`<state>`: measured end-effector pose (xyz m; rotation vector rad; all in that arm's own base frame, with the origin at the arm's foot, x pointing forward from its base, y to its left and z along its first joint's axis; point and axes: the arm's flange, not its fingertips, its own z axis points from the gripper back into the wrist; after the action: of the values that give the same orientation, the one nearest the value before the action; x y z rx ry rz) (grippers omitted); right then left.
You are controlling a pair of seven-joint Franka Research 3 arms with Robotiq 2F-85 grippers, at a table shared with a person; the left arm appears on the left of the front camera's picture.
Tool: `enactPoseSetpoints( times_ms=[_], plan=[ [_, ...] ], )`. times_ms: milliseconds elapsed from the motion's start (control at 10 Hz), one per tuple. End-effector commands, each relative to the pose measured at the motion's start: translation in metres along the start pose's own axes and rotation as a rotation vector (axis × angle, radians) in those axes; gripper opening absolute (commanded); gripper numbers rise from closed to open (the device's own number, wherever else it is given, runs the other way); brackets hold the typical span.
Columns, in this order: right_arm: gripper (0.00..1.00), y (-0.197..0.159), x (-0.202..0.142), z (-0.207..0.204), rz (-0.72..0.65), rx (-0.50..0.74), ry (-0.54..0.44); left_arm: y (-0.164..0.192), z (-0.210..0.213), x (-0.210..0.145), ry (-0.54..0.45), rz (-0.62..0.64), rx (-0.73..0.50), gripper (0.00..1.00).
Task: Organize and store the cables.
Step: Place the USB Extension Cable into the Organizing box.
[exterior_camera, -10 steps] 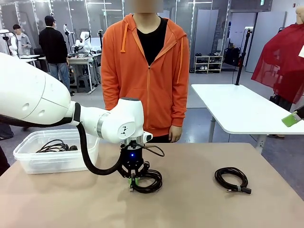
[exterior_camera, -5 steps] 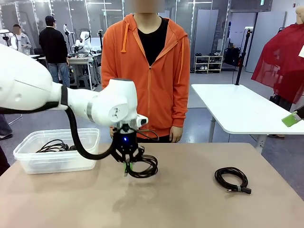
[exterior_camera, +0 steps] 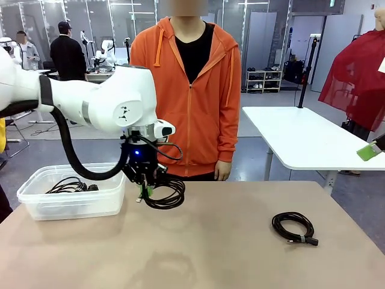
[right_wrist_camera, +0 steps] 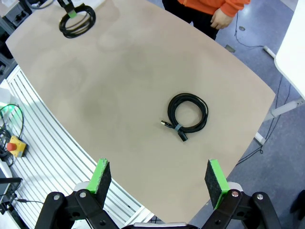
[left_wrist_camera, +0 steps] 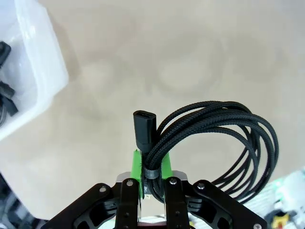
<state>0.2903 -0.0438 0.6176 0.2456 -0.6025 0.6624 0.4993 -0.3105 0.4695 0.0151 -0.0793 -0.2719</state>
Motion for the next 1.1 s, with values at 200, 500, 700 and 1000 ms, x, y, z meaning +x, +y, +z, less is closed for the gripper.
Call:
enactPoseSetpoints(
  times_ms=[200, 500, 700, 1000],
  plan=[
    [1.00, 0.000, 0.000, 0.000, 0.004, -0.004, 0.003, 0.035, 0.007, -0.015, -0.019, -0.270, -0.015, 0.00],
    [1.00, 0.000, 0.000, 0.000, 0.004, -0.004, 0.003, 0.029, 0.012, -0.007, -0.013, -0.267, 0.007, 0.00],
    [1.00, 0.000, 0.000, 0.000, 0.004, -0.004, 0.003, 0.029, 0.012, -0.007, -0.013, -0.267, 0.007, 0.00],
    [1.00, 0.000, 0.000, 0.000, 0.004, -0.004, 0.003, 0.054, 0.028, -0.005, -0.022, -0.219, -0.017, 0.18]
  ],
)
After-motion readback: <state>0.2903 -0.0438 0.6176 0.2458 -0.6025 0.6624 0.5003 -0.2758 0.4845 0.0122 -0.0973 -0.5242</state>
